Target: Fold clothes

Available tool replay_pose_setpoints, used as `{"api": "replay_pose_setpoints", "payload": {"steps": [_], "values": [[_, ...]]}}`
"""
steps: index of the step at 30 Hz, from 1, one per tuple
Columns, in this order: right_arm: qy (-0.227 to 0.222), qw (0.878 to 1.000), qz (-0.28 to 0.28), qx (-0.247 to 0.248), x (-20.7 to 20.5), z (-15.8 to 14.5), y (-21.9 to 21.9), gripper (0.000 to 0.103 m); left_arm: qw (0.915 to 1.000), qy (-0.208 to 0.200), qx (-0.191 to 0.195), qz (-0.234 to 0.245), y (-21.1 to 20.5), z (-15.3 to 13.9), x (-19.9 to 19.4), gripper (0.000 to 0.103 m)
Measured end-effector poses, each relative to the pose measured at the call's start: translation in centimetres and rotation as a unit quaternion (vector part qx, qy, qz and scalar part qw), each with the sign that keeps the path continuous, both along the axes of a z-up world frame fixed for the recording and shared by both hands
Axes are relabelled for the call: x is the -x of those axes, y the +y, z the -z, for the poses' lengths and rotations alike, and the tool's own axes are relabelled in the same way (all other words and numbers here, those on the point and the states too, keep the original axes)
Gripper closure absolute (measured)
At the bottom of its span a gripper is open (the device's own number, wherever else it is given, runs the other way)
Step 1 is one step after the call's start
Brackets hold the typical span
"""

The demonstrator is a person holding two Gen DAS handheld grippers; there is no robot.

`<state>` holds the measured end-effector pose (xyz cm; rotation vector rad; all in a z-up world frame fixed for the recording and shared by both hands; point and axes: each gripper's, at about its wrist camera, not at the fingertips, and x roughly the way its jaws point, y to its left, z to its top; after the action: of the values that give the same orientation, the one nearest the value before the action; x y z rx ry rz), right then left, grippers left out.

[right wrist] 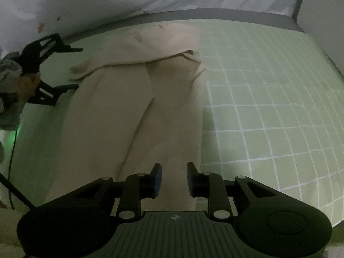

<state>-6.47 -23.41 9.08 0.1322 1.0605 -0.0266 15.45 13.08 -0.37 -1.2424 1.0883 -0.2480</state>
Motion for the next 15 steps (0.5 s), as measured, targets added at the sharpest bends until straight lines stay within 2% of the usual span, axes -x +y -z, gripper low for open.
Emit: {"api": "replay_pose_setpoints", "payload": {"steps": [3, 9, 10, 11, 12, 13, 14, 15], "values": [[0.005, 1.0, 0.009, -0.004, -0.1, 0.1, -0.4, 0.066, 0.9999, -0.016, 0.008, -0.001, -0.6, 0.2, -0.9, 0.015], [0.016, 1.0, 0.007, -0.003, 0.0, 0.6, -0.4, 0.066, 0.9992, -0.035, -0.016, 0.009, -1.4, 0.6, -2.4, 0.015], [0.016, 1.0, 0.007, -0.003, -0.1, 0.6, -0.4, 0.066, 0.999, -0.038, -0.024, 0.006, -1.3, 0.6, -2.1, 0.02], [0.016, 1.0, 0.007, -0.003, -0.1, 0.6, -0.4, 0.066, 0.9988, -0.038, -0.031, 0.003, -1.1, 0.6, -1.4, 0.034], [0.017, 1.0, 0.007, -0.002, -0.2, 0.6, -0.4, 0.066, 0.9973, -0.035, -0.064, 0.002, -1.2, 0.4, -1.0, 0.044], [0.018, 1.0, 0.008, -0.001, -0.3, 0.7, -0.4, 0.066, 0.9953, -0.033, -0.091, 0.002, -1.2, 0.1, -0.7, 0.062], [0.017, 1.0, 0.009, 0.001, -0.3, 0.6, -0.4, 0.065, 0.9941, -0.033, -0.103, 0.004, -1.2, 0.0, -0.6, 0.072], [0.017, 1.0, 0.01, 0.001, -0.4, 0.6, -0.4, 0.062, 0.9929, -0.033, -0.114, 0.005, -1.3, 0.0, -0.5, 0.075]]}}
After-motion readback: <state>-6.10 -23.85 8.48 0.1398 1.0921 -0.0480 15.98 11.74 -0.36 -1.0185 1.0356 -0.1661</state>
